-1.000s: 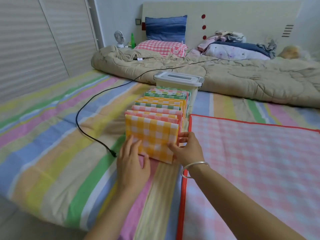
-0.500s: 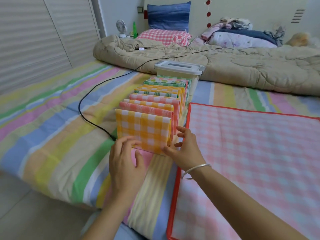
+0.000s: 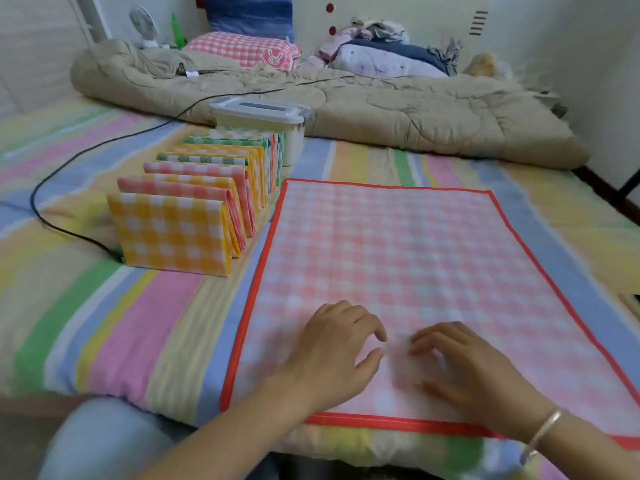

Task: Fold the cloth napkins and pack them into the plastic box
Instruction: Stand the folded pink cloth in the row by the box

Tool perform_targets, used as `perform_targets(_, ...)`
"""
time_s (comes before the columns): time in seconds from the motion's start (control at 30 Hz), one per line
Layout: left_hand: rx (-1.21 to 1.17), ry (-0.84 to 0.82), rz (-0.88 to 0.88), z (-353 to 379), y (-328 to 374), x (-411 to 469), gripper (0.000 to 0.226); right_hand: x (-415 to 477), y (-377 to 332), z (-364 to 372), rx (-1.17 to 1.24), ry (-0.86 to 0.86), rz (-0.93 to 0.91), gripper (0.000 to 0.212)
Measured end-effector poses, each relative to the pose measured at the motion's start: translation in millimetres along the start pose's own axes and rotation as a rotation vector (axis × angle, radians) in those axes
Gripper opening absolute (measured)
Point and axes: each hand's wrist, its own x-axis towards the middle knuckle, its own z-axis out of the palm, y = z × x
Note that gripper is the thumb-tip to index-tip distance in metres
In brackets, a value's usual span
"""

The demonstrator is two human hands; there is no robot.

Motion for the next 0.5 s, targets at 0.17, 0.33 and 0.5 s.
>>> perform_targets(0.17,0.206,-0.36,-0.057,4.3,38.1,21.6,0.052,-39.3,12.8,-2.0,-0.118,-0.279,-0.042,0.088)
perform_targets(0.33,0.26,-0.574,-0.073,0.1,41.9,12.9,0.096,-50.2,6.9,-13.8,-0.103,0.002,-0.032,0.044)
perform_targets(0.5,0.2,-0.611,-0.085,-4.2,39.6,7.8,0.087,-63.5,-2.3,-8.9,-0.293,0.158,0.187,0.048)
